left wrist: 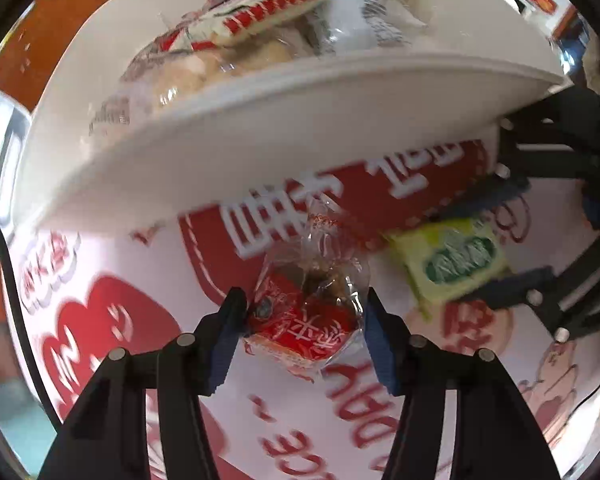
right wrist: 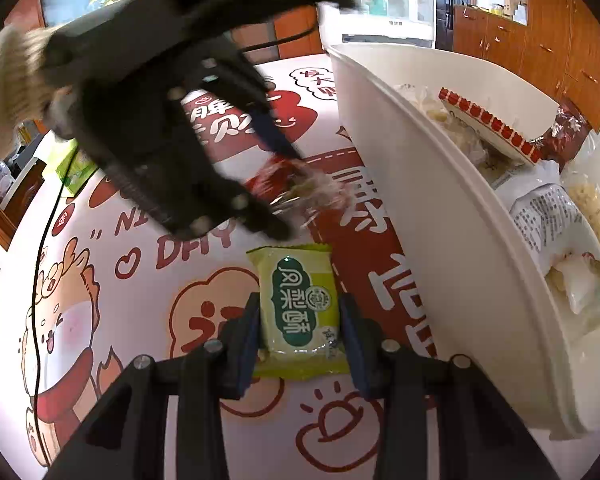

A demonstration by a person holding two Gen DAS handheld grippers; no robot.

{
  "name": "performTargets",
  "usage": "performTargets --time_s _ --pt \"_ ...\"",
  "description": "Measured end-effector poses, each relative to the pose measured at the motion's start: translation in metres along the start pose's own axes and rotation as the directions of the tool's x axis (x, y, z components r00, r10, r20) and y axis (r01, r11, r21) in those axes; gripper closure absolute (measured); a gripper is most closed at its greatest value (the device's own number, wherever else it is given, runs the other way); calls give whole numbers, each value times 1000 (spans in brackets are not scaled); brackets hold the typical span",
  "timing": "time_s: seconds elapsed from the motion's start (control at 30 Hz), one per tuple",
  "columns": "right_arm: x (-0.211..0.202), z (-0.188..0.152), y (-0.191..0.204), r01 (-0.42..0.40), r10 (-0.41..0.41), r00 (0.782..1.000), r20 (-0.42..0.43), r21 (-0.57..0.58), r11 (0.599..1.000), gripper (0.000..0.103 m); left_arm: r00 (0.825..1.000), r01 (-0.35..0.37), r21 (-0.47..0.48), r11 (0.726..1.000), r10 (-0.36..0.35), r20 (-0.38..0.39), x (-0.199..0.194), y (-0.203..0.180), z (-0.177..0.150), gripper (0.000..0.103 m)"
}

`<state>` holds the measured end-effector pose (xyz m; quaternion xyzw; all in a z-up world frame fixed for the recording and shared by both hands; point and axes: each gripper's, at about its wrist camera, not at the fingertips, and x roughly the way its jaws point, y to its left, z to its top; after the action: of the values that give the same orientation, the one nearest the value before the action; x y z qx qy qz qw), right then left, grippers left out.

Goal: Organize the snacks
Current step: 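Grasp the green-and-yellow packet with the right tool while the left tool grasps the red candy bag, then carry both packets over the white tray and open both tools to drop them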

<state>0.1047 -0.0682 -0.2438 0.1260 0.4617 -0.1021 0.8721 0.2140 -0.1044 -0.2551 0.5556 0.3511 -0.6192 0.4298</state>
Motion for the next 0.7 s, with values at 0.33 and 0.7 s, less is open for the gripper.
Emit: performTargets --time_s 0.33,0.7 --pt "-16 -3 2 3 -4 1000 -10 -46 999 65 999 23 -289 957 -12 41 -31 -40 -56 47" --pt "-58 11 8 -63 68 997 34 -136 989 65 981 -46 -597 801 149 123 -97 -82 -83 47"
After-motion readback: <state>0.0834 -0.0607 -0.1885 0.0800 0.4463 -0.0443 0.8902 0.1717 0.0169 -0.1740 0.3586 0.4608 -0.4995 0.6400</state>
